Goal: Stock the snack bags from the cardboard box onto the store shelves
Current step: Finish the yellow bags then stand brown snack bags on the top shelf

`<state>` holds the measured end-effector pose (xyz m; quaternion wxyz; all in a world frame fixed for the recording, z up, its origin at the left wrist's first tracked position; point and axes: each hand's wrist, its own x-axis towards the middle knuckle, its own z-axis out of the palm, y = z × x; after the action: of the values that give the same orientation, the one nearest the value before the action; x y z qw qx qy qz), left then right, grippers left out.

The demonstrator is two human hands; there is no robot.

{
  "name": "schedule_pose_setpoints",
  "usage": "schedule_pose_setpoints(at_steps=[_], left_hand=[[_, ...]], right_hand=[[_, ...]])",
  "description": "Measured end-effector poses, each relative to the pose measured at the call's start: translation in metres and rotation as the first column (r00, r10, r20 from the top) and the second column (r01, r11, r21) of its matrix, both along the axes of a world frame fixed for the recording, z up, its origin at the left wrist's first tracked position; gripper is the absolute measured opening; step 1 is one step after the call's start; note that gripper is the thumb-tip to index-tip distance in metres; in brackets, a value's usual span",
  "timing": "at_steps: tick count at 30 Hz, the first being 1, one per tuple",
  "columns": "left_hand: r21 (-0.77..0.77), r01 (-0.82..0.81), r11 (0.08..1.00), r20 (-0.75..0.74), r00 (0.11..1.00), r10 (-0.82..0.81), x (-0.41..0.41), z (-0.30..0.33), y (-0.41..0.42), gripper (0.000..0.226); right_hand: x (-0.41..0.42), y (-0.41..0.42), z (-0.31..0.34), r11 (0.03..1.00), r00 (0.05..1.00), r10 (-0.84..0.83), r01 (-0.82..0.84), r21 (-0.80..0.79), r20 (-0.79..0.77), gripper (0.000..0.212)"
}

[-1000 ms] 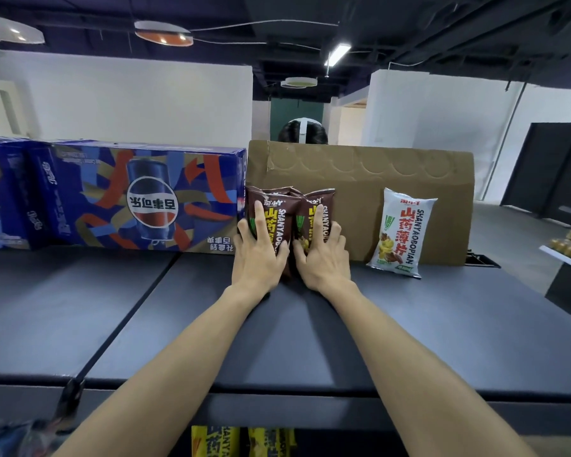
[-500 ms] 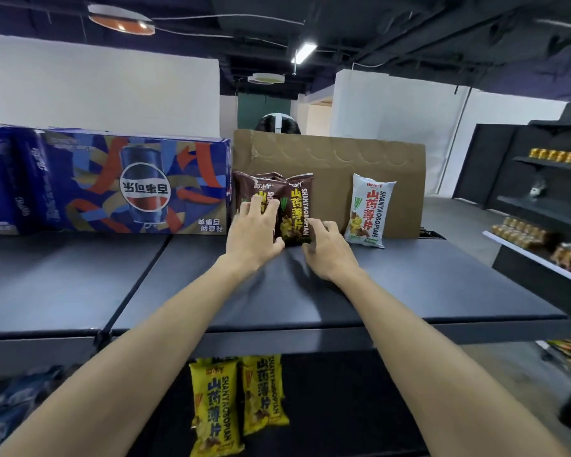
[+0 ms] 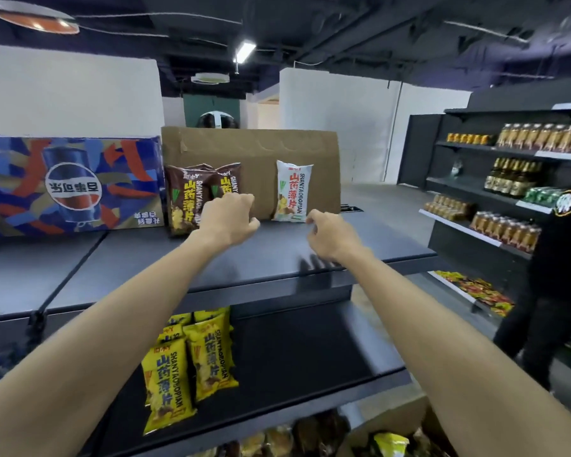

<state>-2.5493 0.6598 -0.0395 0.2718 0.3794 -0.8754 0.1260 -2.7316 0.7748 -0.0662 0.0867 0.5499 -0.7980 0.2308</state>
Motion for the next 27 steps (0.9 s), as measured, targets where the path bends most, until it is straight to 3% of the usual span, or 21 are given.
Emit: schedule_pose_setpoints(at_steps=[6, 13, 20, 27], left_hand=[[0.056, 0.105, 0.993, 0.031, 0.994, -0.107, -0.067, -0.012, 0.08, 0.027], [-0.003, 0.322, 0.947, -0.004, 0.947, -0.322, -0.145, -0.064, 0.19, 0.016], [0.104, 0.424, 0.9, 0.081, 0.898, -0.433, -0.197, -0.128, 0.259, 0.015], [0.175, 0.467, 0.867, 0.256, 0.828, -0.498, -0.217, -0.2, 0.278, 0.015]], right_hand=[[-0.069, 0.097, -0.012, 0.99, 0.99, -0.14, 0.14, 0.01, 0.02, 0.033], [-0.123, 0.215, -0.055, 0.969, 0.969, -0.245, 0.246, 0.028, -0.021, 0.027], [-0.14, 0.287, -0.111, 0.953, 0.959, -0.281, 0.283, 0.107, -0.036, 0.03], [-0.15, 0.312, -0.179, 0.913, 0.924, -0.369, 0.342, 0.223, 0.097, 0.033]])
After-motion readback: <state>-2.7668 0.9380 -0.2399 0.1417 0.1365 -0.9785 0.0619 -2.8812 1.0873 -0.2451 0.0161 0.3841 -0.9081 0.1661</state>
